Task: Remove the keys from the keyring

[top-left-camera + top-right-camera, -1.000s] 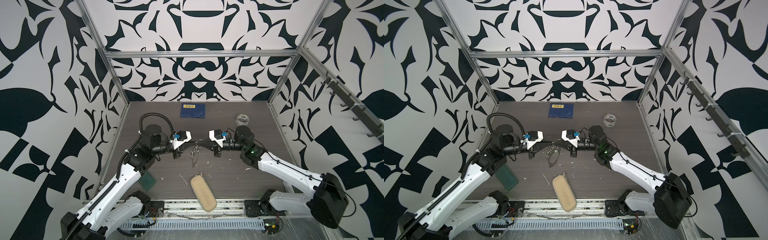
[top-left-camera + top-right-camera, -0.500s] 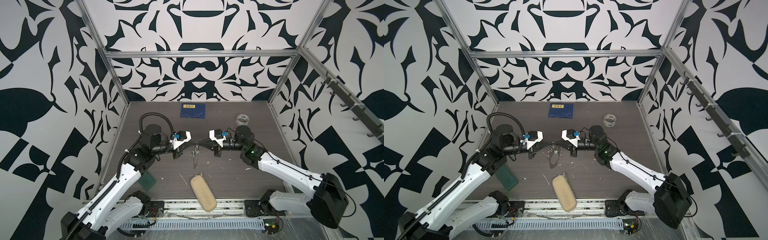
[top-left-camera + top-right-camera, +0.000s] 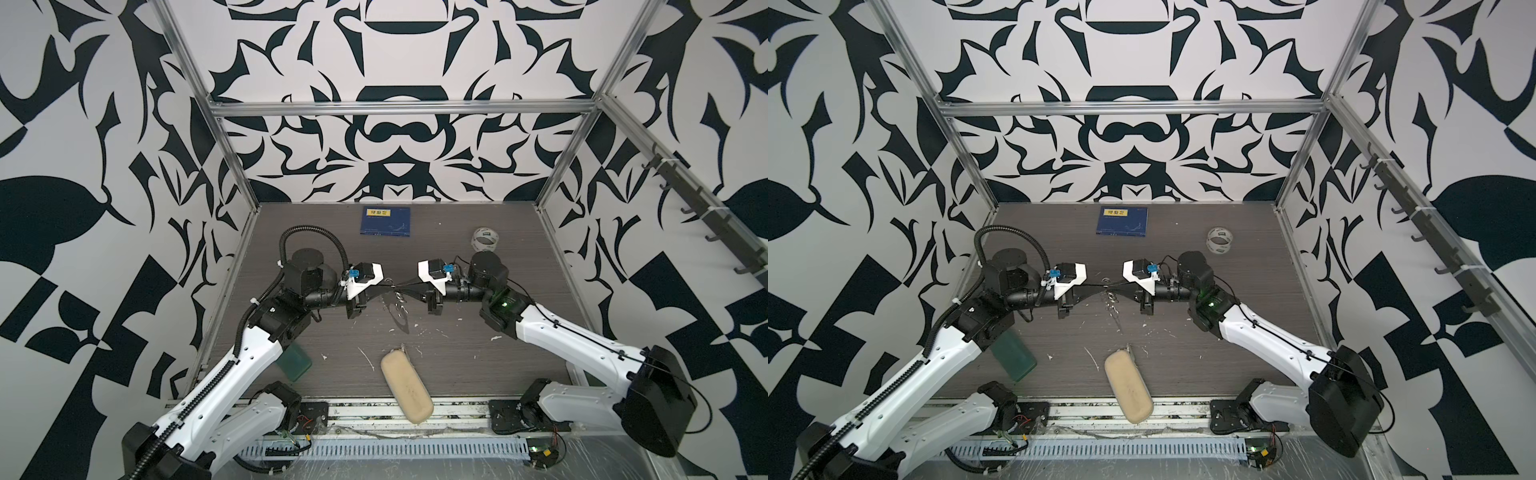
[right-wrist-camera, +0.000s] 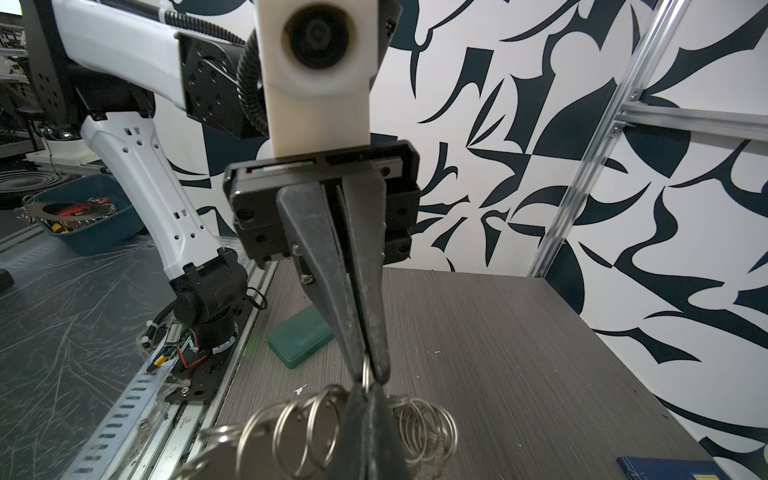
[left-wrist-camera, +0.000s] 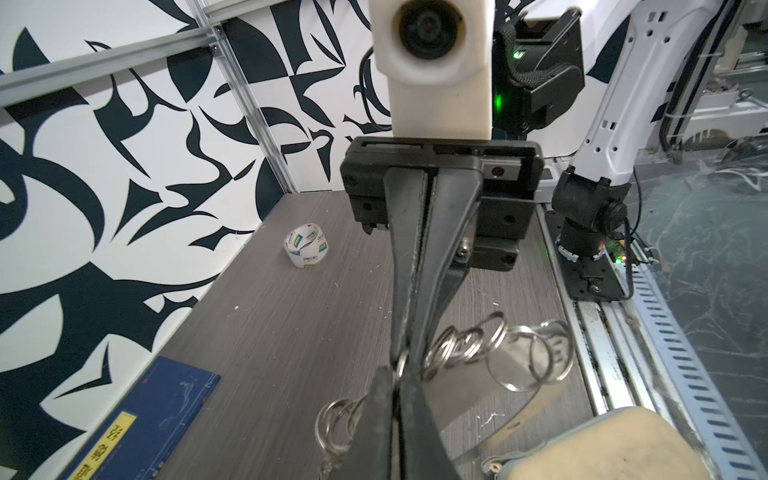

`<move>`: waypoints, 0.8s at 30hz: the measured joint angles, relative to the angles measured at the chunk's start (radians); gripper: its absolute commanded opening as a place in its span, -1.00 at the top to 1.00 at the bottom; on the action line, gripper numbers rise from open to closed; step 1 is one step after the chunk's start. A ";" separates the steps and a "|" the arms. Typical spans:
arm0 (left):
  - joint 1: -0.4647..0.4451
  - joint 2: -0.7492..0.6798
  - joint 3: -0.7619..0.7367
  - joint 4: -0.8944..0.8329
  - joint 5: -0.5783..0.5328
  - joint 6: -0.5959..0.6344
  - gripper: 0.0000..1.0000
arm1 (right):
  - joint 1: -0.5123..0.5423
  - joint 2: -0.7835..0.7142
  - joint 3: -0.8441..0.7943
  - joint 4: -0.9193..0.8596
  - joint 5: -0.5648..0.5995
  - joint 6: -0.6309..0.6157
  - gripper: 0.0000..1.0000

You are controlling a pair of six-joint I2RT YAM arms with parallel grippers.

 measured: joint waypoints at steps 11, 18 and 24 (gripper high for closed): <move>0.000 -0.009 -0.018 0.040 0.008 -0.040 1.00 | 0.000 -0.009 0.002 -0.013 0.016 -0.009 0.77; 0.002 -0.014 -0.024 0.085 0.010 -0.080 1.00 | 0.001 -0.069 0.002 -0.063 0.074 -0.040 0.52; 0.003 -0.016 -0.024 0.100 0.010 -0.094 1.00 | -0.007 -0.117 -0.016 -0.075 0.142 -0.051 0.45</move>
